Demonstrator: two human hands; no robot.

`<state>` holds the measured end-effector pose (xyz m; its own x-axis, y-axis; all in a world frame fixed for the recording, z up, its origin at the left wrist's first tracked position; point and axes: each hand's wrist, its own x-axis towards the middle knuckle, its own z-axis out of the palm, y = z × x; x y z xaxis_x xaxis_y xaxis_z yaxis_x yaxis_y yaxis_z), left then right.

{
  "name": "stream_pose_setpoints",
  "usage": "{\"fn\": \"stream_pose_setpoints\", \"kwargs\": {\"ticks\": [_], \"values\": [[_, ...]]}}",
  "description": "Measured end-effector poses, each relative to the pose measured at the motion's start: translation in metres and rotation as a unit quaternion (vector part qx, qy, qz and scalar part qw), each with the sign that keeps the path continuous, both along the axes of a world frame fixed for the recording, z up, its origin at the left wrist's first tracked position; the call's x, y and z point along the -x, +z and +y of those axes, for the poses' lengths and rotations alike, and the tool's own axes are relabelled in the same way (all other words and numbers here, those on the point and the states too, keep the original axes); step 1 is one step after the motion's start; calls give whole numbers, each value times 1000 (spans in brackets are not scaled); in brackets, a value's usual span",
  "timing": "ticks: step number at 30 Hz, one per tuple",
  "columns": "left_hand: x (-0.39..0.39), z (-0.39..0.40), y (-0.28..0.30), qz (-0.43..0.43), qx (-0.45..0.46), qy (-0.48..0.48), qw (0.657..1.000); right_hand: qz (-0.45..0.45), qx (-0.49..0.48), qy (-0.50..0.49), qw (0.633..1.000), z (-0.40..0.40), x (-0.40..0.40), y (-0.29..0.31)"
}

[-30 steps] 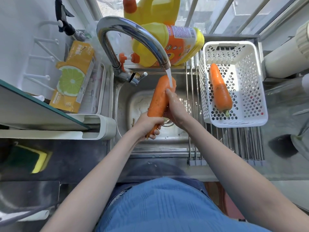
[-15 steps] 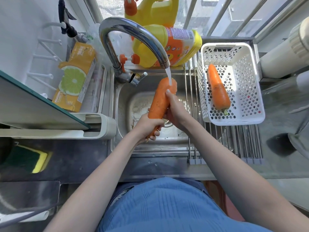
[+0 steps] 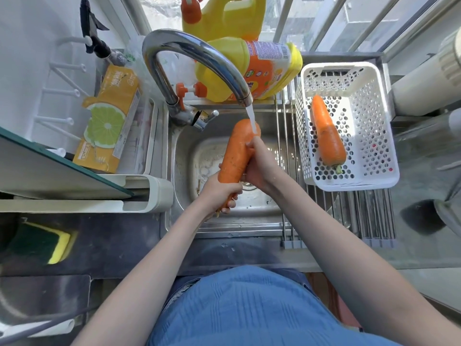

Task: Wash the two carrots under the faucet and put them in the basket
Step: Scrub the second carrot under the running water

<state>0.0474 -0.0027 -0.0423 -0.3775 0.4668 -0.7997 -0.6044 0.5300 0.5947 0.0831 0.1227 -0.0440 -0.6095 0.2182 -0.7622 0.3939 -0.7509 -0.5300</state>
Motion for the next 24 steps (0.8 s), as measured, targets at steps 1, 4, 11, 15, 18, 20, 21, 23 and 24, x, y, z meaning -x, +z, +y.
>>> {"fn": "stream_pose_setpoints", "kwargs": {"ticks": [1,4,11,15,18,20,21,23,24], "values": [[0,0,-1,2,0,0,1000,-1,5,4,1000,1,1,1],[1,0,-1,8,-1,3,1000,2,-1,17,1000,0,1,3],[4,5,0,12,-1,-16,1000,45,40,-73,996,5,-6,2],[4,6,-1,20,2,-26,999,3,-52,-37,998,2,-1,1],[5,6,-1,15,1,-23,1000,-11,-141,29,990,3,-3,0],[5,5,-3,10,4,-20,1000,-10,-158,59,986,6,-5,-3],[5,5,-3,9,6,-19,1000,-6,-146,60,987,9,-5,-4],[4,5,-1,13,5,-20,1000,8,-101,33,994,11,-6,-7],[4,7,0,20,5,-22,1000,19,-77,13,997,9,-6,-7]]}}
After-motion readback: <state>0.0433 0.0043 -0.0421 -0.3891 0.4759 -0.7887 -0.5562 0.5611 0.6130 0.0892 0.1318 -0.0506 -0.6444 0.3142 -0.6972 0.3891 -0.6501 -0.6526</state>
